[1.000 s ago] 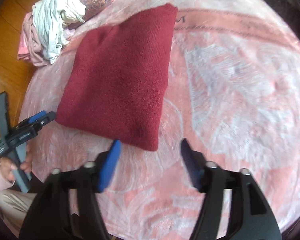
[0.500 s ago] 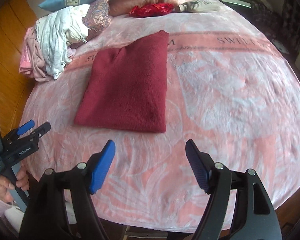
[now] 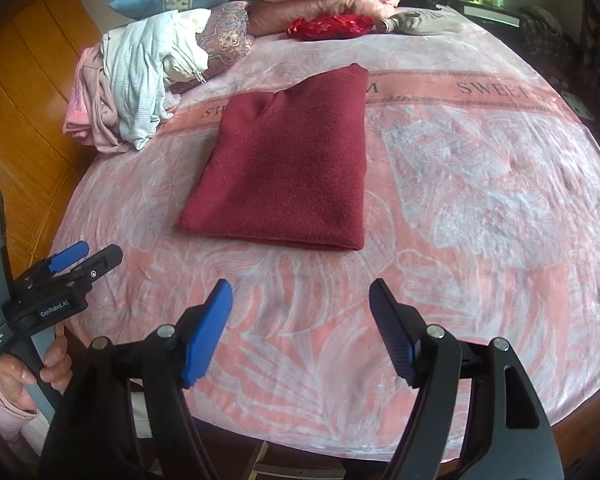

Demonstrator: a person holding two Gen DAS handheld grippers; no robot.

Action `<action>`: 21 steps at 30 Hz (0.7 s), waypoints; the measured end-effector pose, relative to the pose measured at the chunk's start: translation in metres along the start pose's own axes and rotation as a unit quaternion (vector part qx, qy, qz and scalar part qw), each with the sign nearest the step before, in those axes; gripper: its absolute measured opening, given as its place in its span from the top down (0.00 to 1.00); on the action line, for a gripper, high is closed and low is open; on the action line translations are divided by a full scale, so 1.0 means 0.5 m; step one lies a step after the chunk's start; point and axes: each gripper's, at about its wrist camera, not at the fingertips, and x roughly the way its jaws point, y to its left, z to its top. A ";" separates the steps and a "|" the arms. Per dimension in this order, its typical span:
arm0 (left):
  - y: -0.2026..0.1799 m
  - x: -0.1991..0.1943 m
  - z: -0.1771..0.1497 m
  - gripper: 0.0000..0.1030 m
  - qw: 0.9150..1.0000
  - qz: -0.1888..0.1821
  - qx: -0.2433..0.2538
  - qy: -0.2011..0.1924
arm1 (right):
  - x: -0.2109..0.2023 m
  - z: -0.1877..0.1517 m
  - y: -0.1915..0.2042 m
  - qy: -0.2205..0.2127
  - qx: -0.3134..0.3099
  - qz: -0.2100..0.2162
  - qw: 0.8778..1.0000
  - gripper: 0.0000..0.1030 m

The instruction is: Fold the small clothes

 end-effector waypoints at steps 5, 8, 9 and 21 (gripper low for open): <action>-0.001 0.003 0.000 0.05 1.000 -0.010 0.000 0.005 | 0.012 -0.002 0.005 0.001 0.000 0.004 1.000 0.26; 0.003 0.002 -0.001 0.04 1.000 -0.010 -0.008 0.008 | 0.019 -0.004 0.003 0.003 0.006 0.006 1.000 0.24; 0.004 0.002 -0.002 0.04 1.000 -0.009 -0.009 0.009 | 0.022 -0.005 0.004 0.005 0.007 0.005 1.000 0.24; 0.000 0.011 -0.010 0.04 1.000 0.001 0.003 0.018 | 0.041 -0.009 0.016 0.019 0.005 0.010 1.000 0.22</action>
